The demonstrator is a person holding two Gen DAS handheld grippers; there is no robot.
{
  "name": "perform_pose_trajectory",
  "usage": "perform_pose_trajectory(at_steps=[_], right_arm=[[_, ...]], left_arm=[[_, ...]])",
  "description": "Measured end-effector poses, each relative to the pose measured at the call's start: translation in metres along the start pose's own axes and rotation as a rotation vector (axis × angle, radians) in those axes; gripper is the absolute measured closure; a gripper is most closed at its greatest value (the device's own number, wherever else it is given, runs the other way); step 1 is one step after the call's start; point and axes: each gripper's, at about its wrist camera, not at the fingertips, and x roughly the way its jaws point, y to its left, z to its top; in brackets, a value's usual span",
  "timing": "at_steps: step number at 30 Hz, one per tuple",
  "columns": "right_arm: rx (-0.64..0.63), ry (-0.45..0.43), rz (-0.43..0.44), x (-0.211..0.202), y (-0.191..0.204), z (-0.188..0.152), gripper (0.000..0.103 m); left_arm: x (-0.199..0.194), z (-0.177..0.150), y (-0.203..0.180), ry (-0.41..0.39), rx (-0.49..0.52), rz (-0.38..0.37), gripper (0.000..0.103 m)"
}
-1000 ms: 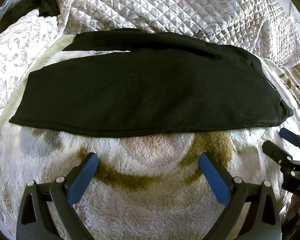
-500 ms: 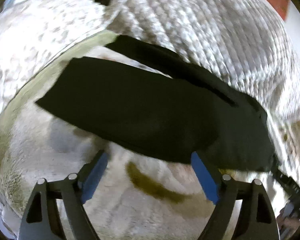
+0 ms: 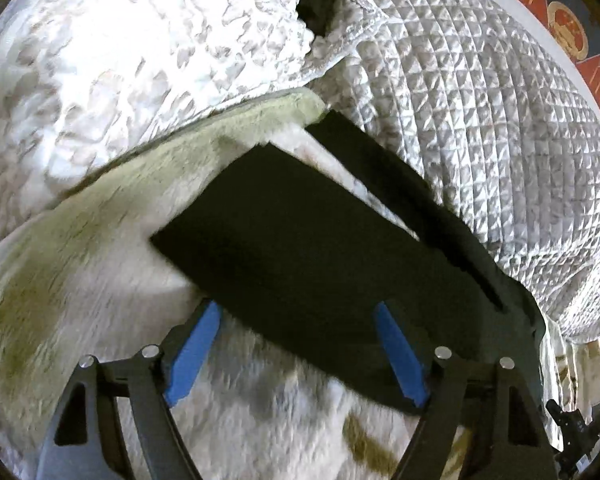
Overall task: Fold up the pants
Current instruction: 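Grasp the logo end of the pants with the right tool while the left tool grasps the other end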
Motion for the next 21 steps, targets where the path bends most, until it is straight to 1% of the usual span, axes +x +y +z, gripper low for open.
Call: perform_pose_trajectory(at_steps=[1, 2, 3, 4, 5, 6, 7, 8, 9, 11, 12, 17, 21], right_arm=[[0.006, -0.001, -0.002, 0.002, -0.001, 0.002, 0.044], [0.018, -0.002, -0.004, 0.004, -0.003, 0.004, 0.052], [0.029, -0.001, -0.006, 0.006, -0.004, 0.005, 0.061], [0.045, -0.002, -0.009, 0.007, -0.008, 0.007, 0.066], [0.058, 0.000, -0.011, 0.008, -0.011, 0.008, 0.075], [0.070, 0.001, -0.010, 0.009, -0.013, 0.009, 0.082], [0.084, 0.002, -0.004, 0.009, -0.016, 0.010, 0.084], [0.088, 0.002, -0.002, 0.008, -0.017, 0.010, 0.087], [0.085, 0.000, -0.003, 0.008, -0.017, 0.010, 0.092], [0.089, -0.001, -0.002, 0.006, -0.017, 0.012, 0.099], [0.092, -0.007, 0.001, 0.003, -0.017, 0.012, 0.101], [0.100, -0.014, 0.018, -0.013, -0.014, 0.014, 0.102], [0.112, -0.021, 0.035, -0.040, -0.015, 0.013, 0.102]], left_arm=[[0.002, 0.002, 0.000, -0.007, 0.003, 0.003, 0.022], [0.005, 0.003, -0.001, -0.016, 0.007, 0.013, 0.026], [0.004, 0.004, -0.001, -0.022, 0.011, 0.026, 0.033], [0.005, 0.005, -0.001, -0.024, 0.016, 0.038, 0.037], [0.006, 0.006, -0.002, -0.024, 0.019, 0.046, 0.049], [0.007, 0.006, -0.002, -0.022, 0.020, 0.050, 0.067], [0.009, 0.007, -0.001, -0.015, 0.018, 0.053, 0.076], [0.010, 0.007, 0.000, -0.011, 0.014, 0.061, 0.087], [0.012, 0.007, 0.001, -0.008, 0.009, 0.067, 0.093], [0.012, 0.008, 0.002, -0.005, 0.010, 0.068, 0.098], [0.010, 0.009, 0.001, -0.007, 0.013, 0.067, 0.098], [-0.004, 0.013, -0.001, -0.016, 0.028, 0.052, 0.099], [-0.026, 0.013, 0.006, -0.014, 0.032, 0.028, 0.099]])
